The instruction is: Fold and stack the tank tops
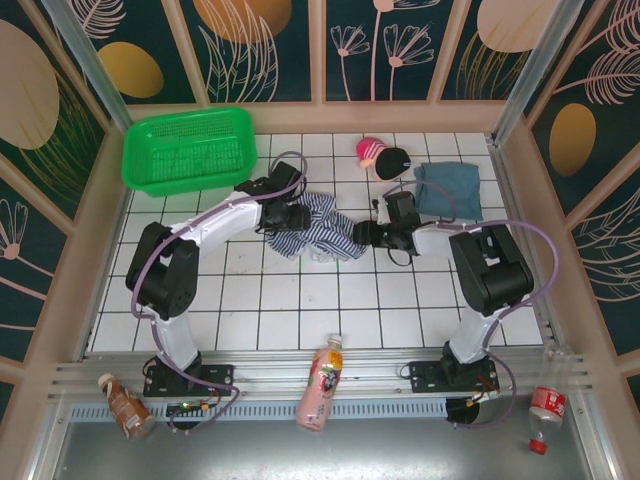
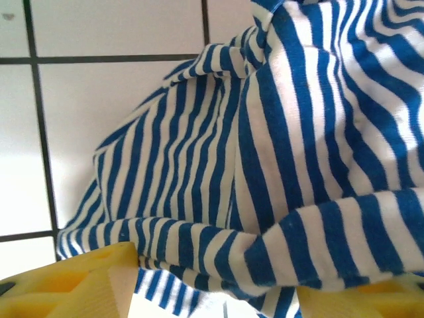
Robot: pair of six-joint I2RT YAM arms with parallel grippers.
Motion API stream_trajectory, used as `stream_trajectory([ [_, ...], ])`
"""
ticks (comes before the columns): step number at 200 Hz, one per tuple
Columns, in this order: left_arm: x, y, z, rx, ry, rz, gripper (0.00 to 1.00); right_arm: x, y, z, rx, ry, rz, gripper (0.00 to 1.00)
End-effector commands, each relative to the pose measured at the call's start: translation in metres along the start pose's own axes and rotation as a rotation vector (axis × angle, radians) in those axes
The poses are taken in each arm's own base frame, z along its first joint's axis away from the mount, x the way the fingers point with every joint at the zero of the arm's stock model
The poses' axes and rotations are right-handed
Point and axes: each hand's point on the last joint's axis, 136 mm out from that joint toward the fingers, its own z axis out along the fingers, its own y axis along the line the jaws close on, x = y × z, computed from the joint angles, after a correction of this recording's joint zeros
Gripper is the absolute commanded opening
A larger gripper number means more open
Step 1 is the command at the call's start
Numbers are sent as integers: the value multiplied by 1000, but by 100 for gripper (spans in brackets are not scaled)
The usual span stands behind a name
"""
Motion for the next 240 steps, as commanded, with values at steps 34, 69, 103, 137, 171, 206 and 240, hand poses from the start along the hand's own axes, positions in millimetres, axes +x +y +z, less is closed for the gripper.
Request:
stream_trajectory([
  [34, -28, 19, -4, -133, -80, 94, 53, -5, -6, 16, 92, 6, -40, 19],
  [69, -41, 12, -2, -81, -95, 157, 48, -7, -3, 15, 80, -5, -43, 13],
  [103, -52, 8, -4, -57, -106, 208, 38, -8, -5, 12, 93, -15, -56, 4],
  [137, -49, 3, 6, -18, -83, 226, 17, -12, -4, 9, 96, -26, -58, 2],
  [171, -64, 19, -9, -85, -121, 232, 0, -35, -6, -14, 115, -95, -53, 0],
  [206, -97, 37, -52, -161, -219, 229, 0, -75, -10, -64, 148, -239, -70, 0],
  [240, -129, 42, -108, -208, -353, 218, 0, -127, -13, -144, 176, -459, -115, 0],
])
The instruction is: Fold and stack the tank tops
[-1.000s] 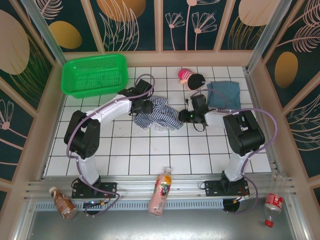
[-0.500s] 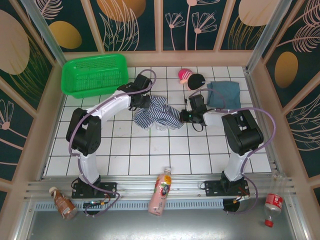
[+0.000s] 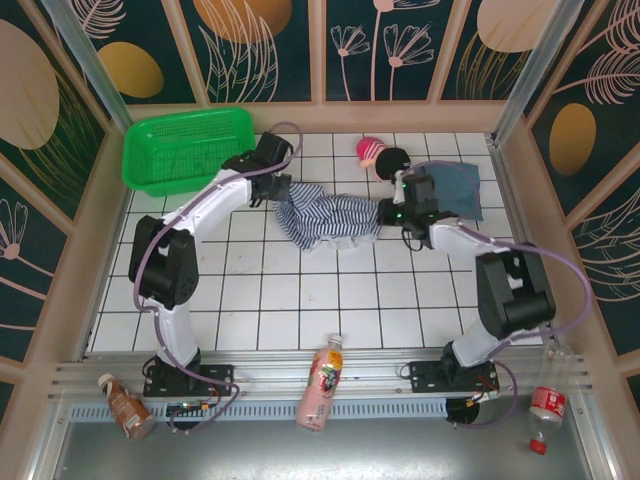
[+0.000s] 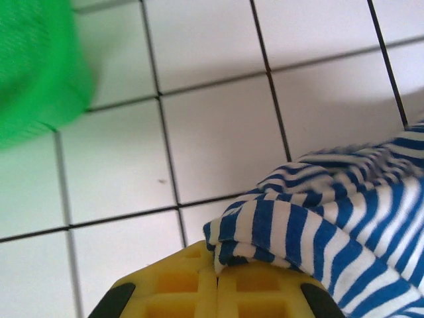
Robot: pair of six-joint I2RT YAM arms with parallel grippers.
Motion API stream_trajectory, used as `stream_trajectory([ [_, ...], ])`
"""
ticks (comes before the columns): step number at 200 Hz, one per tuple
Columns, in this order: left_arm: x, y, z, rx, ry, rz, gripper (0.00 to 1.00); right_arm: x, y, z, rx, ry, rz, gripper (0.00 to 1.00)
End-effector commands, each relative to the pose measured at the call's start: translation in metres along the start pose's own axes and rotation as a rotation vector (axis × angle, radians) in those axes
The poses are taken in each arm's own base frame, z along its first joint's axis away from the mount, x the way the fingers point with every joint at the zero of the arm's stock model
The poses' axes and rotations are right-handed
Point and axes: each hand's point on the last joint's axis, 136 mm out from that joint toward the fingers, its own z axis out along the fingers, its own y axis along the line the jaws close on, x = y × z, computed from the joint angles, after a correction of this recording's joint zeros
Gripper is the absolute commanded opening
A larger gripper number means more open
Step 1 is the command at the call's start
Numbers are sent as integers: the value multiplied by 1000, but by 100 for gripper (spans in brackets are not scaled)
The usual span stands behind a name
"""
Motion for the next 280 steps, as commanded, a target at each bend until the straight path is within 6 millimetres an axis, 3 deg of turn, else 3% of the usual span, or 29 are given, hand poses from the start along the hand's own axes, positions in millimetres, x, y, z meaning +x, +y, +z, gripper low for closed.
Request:
stream_trajectory([
  [1, -44, 25, -60, -70, -149, -5, 0, -59, -10, -47, 41, -186, -57, 0],
  [36, -68, 36, -103, -66, -264, -54, 0, -125, -17, -122, 65, -403, -121, 0],
  [42, -66, 38, -103, -73, -264, -58, 0, -131, -16, -132, 72, -426, -137, 0],
  [46, -68, 41, -116, -69, -290, -71, 0, -134, -15, -138, 71, -439, -147, 0],
  [60, -64, 41, -126, -36, -314, -91, 0, -140, -10, -156, 51, -470, -181, 0],
  [73, -55, 33, -131, 32, -322, -112, 0, -138, -5, -163, 40, -478, -214, 0],
  [90, -25, 21, -117, 114, -249, -118, 0, -130, -4, -164, 29, -474, -232, 0],
  [114, 1, 3, -117, 234, -185, -134, 0, -139, 7, -188, 14, -560, -257, 0],
  [134, -2, -1, -147, 306, -247, -137, 0, -153, 19, -218, 14, -644, -315, 0],
  [156, -6, -16, -191, 456, -323, -133, 0, -174, 37, -266, 25, -799, -395, 0],
  [174, -3, -31, -213, 581, -341, -154, 0, -189, 48, -301, 47, -909, -453, 0],
  [204, -6, -60, -253, 774, -357, -173, 0, -216, 66, -327, 27, -1017, -516, 0],
  [220, -2, -60, -255, 774, -348, -182, 0, -225, 73, -312, -39, -1017, -519, 0],
  [235, 20, -44, -217, 634, -282, -198, 0, -229, 81, -275, -116, -969, -507, 0],
  [255, 63, -25, -153, 458, -175, -193, 0, -222, 93, -200, -185, -840, -516, 0],
  [280, 108, -13, -89, 347, -118, -167, 0, -187, 105, -91, -279, -660, -492, 0],
])
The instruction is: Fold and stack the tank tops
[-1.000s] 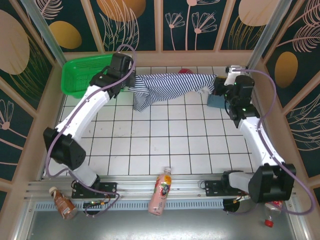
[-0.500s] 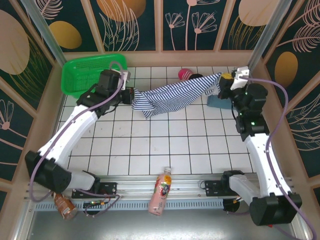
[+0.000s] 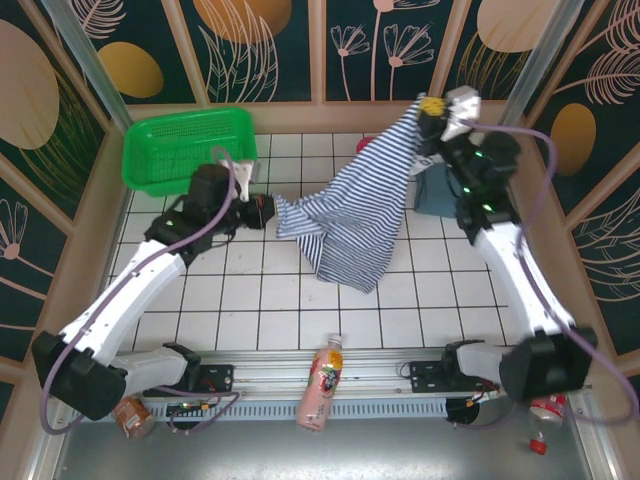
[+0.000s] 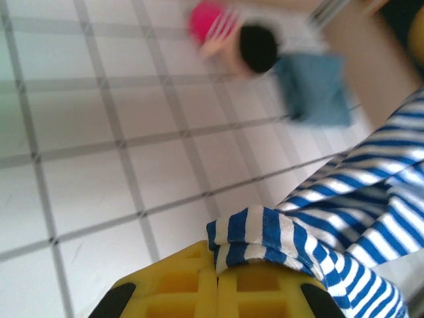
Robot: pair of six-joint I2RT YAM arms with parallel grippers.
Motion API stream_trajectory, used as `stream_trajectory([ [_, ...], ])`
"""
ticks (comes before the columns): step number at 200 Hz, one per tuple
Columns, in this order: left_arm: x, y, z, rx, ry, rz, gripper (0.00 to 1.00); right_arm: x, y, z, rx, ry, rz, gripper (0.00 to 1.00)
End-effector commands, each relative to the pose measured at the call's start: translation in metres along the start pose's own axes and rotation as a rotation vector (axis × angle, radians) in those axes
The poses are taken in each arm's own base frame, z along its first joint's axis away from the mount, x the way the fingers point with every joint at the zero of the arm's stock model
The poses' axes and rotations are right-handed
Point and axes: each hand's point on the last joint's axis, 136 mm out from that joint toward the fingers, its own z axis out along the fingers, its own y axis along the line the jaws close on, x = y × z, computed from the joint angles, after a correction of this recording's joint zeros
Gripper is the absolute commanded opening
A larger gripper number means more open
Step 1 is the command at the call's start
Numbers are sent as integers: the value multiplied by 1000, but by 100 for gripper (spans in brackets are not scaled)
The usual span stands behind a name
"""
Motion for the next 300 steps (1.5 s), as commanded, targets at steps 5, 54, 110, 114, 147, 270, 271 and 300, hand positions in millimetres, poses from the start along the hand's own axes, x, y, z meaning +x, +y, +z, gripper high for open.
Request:
stream_trajectory([
  [5, 46, 59, 38, -186, 60, 22, 0, 93, 39, 52, -130, 132, 79, 0],
  [54, 79, 136, 59, -533, 216, -11, 10, 214, 99, 123, -195, 318, 178, 0],
  [110, 102, 166, 44, -723, 365, -35, 38, 257, 79, 111, -82, 526, 259, 42],
  [114, 102, 165, 41, -724, 369, -43, 40, 258, 76, 105, -75, 544, 271, 44],
  [147, 116, 154, 15, -715, 454, -104, 52, 263, 67, 34, 7, 744, 473, 56],
  [270, 149, 88, 44, -273, 366, -520, 53, 322, 162, -162, 84, 1199, 699, 57],
  [271, 148, 88, 44, -271, 364, -520, 53, 322, 164, -162, 78, 1200, 699, 57],
  [300, 153, 101, 55, -313, 358, -487, 47, 332, 187, -171, 5, 1239, 693, 56],
])
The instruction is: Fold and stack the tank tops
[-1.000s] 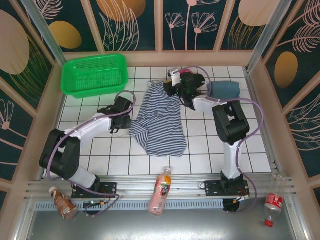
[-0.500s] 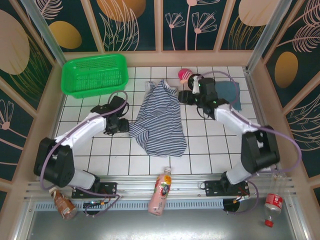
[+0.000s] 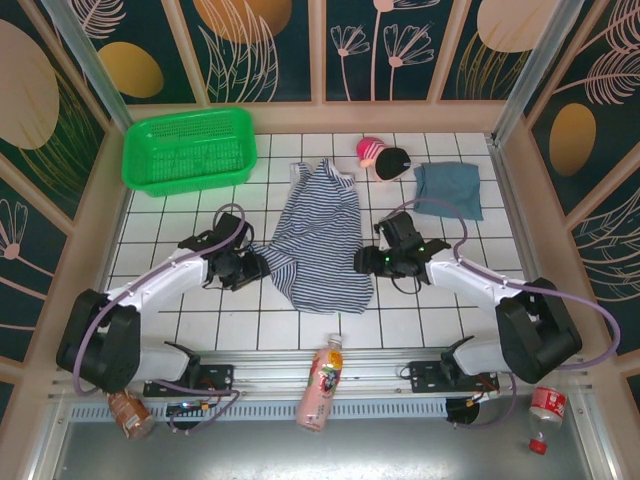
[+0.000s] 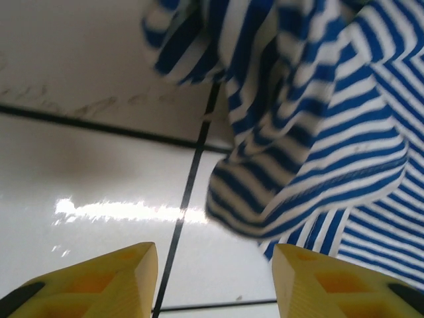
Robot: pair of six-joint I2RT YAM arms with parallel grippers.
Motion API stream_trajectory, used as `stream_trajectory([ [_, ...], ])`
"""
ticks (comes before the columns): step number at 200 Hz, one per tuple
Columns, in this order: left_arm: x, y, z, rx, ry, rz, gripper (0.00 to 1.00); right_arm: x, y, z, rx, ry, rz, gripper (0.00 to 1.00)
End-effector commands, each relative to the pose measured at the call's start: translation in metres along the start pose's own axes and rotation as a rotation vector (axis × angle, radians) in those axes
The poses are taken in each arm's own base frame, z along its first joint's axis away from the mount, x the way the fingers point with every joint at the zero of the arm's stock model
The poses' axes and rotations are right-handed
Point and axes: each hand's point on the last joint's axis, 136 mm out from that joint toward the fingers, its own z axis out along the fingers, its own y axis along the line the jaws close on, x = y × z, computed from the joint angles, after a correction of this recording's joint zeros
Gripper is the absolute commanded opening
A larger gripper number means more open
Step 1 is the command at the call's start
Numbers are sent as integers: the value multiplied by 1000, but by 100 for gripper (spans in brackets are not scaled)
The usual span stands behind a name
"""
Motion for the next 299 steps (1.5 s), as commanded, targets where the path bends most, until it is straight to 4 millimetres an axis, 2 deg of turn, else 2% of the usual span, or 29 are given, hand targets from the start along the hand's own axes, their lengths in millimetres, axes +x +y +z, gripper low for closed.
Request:
stream_trajectory([
  [1, -14, -8, 8, 25, -52, 21, 47, 14, 7, 11, -23, 38, -10, 56],
  [17, -16, -9, 13, 33, -58, 21, 44, 26, 2, 16, -5, 83, -41, 56],
  [33, -16, -3, 18, 14, -65, 19, 36, 33, -1, 18, 13, 111, -67, 56],
  [46, -20, -7, 18, 26, -77, 21, 30, 40, 0, 18, 12, 140, -96, 55],
  [65, -25, -19, 16, 70, -84, 13, 16, 54, -5, 14, 49, 202, -146, 55],
  [81, -26, -19, 10, 65, -95, 4, 0, 65, -8, 9, 60, 234, -147, 53],
  [121, -30, -20, -19, 18, -111, 23, 0, 85, -13, -3, 93, 272, -162, 52],
  [143, -24, -19, -30, 23, -102, 11, 0, 91, -11, 0, 86, 285, -179, 52],
  [175, -12, -10, -33, 12, -76, -3, 0, 86, -5, 8, 84, 274, -210, 44],
  [219, -8, 0, -42, -20, -84, -10, 0, 104, -13, 18, 126, 333, -238, 43],
  [229, -8, 1, -43, -23, -83, -11, 0, 104, -14, 20, 130, 326, -241, 40],
  [247, -7, 1, -47, -25, -83, -8, 0, 93, -10, 22, 127, 280, -249, 24],
  [263, -8, 4, -54, -44, -93, -9, 0, 82, -9, 17, 145, 231, -248, 13],
  [281, -13, 3, -67, -49, -120, -10, 0, 64, -13, 1, 166, 155, -217, 8],
  [299, -27, -6, -87, -39, -176, 4, 0, 33, -12, -26, 165, 25, -187, 5],
])
